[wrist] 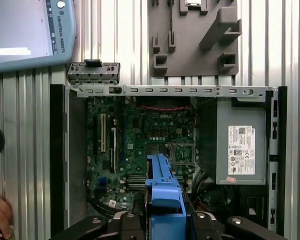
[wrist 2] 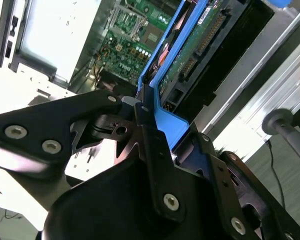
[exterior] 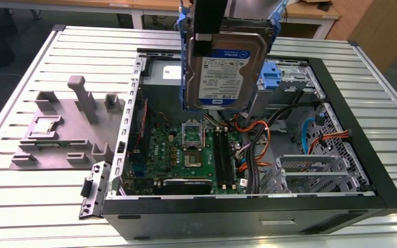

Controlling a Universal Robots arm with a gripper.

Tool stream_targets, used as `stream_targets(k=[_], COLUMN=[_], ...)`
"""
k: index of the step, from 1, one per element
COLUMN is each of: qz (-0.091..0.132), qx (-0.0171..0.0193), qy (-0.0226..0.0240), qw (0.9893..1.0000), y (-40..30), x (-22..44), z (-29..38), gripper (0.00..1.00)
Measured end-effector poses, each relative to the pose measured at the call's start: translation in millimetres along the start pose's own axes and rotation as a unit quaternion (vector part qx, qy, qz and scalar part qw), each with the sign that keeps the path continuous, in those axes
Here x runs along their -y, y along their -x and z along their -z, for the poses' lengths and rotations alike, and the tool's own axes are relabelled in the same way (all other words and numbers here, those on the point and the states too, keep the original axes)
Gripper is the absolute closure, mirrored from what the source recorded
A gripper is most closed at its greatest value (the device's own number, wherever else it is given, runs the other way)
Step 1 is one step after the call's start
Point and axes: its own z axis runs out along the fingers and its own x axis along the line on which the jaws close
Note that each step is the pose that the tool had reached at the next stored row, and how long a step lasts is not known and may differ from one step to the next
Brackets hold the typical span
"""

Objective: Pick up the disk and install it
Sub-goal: 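Insert the disk into the insertion slot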

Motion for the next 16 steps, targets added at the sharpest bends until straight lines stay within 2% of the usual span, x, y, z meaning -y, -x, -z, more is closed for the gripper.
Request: stream_targets(k=[3,7,16], qz=[0.0,0.0,0.0], qx=[0.0,0.0,0.0], qy=[0.0,0.0,0.0], qw=[1.0,1.0,1.0], y=[0.3,0.5,-2.4], x=[10.7,19.9,22.7], z=[-0.2,-0.5,-0.7], gripper=[0.63,0.63,0.63])
